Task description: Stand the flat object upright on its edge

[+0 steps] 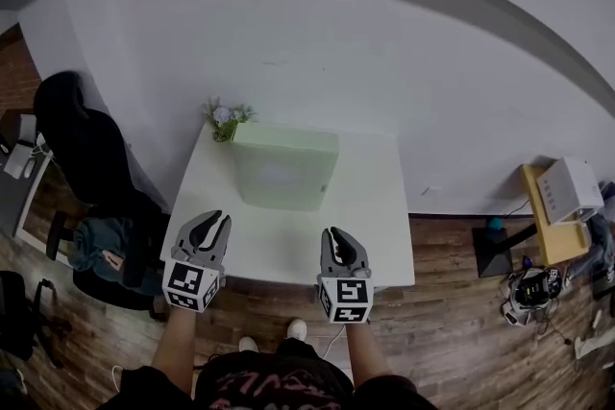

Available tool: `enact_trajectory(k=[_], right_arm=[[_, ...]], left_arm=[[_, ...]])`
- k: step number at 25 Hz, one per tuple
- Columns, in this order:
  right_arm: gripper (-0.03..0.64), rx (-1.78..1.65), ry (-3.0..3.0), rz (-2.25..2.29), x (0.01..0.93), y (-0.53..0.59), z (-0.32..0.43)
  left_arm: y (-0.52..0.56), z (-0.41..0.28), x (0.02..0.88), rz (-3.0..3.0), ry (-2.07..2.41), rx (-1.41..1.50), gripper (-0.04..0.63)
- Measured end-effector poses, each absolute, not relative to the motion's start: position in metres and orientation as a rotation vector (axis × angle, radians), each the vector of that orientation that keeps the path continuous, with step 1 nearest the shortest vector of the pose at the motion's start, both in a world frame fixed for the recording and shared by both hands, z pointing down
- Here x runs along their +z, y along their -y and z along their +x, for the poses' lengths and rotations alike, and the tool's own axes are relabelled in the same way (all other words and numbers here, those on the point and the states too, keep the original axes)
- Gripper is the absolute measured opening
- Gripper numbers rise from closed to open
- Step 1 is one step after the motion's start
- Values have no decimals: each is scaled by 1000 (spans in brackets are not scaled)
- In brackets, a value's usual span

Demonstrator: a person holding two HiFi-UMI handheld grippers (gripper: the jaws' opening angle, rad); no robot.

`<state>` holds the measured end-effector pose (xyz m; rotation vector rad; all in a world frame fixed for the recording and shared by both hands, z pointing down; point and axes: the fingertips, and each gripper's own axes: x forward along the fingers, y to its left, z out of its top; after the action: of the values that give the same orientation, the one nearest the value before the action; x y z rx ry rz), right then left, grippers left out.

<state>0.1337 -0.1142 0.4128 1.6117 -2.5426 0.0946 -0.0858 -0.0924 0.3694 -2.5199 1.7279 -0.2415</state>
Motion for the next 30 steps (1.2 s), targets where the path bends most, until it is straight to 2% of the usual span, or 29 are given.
enact_trajectory(k=[4,11,20,30], right_arm=[[40,92,2509,1663,405,85,130],[31,62,2427,1694,413,47,121],[28,88,2407,1710,412,47,129],[25,69,2409,1702,408,57,155]], left_arm=[[68,-89,360,-2539,-1666,-227,41],[41,-104,365,-2581,-1635,-201,18],[41,-110,374,-2609,-1664,-196,14],[47,-77,373,-2593,-1656,-200,14]])
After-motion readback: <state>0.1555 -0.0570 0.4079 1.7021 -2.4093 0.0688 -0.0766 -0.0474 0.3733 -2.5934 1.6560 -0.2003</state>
